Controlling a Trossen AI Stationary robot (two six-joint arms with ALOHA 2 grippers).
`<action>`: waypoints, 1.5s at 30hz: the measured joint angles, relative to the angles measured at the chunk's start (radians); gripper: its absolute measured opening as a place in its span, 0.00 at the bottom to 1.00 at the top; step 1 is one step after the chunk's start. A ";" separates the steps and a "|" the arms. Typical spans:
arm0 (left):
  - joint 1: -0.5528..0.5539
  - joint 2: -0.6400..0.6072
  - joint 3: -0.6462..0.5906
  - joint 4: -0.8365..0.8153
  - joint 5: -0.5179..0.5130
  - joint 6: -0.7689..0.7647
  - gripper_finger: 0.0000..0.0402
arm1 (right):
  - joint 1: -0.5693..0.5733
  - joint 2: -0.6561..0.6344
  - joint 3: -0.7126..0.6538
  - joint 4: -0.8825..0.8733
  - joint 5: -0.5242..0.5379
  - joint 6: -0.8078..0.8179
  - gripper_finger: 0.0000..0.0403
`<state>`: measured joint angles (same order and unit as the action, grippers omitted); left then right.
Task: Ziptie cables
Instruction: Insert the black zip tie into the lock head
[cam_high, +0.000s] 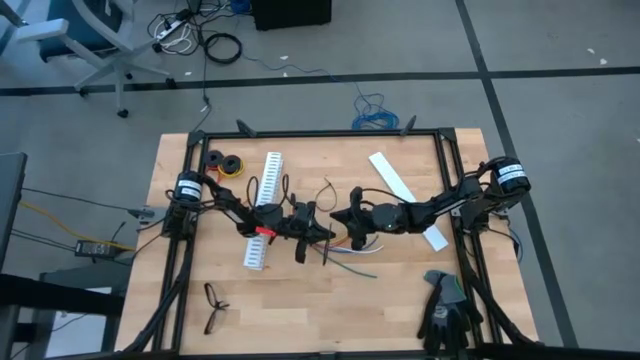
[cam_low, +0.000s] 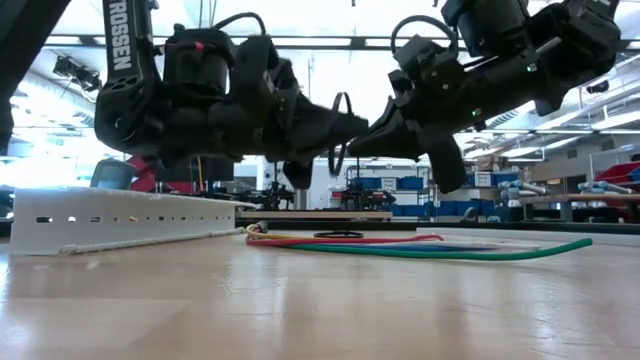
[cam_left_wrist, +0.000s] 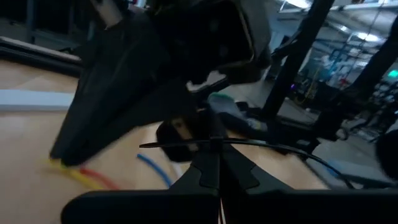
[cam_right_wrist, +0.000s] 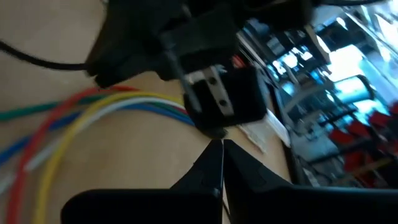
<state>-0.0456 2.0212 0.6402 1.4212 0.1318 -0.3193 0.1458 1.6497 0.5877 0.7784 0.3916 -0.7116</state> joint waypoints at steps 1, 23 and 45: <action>0.002 0.000 -0.008 0.000 -0.002 0.004 0.00 | 0.003 0.000 0.000 0.000 0.017 -0.004 0.01; 0.007 0.000 -0.021 0.057 0.021 0.006 0.00 | 0.064 0.000 0.000 0.099 -0.055 -0.241 0.09; 0.006 0.000 -0.021 0.054 0.015 -0.008 0.00 | 0.063 0.000 0.000 0.095 -0.071 -0.174 0.00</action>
<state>-0.0399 2.0209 0.6189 1.4754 0.1469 -0.3273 0.2086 1.6501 0.5873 0.8734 0.3208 -0.8855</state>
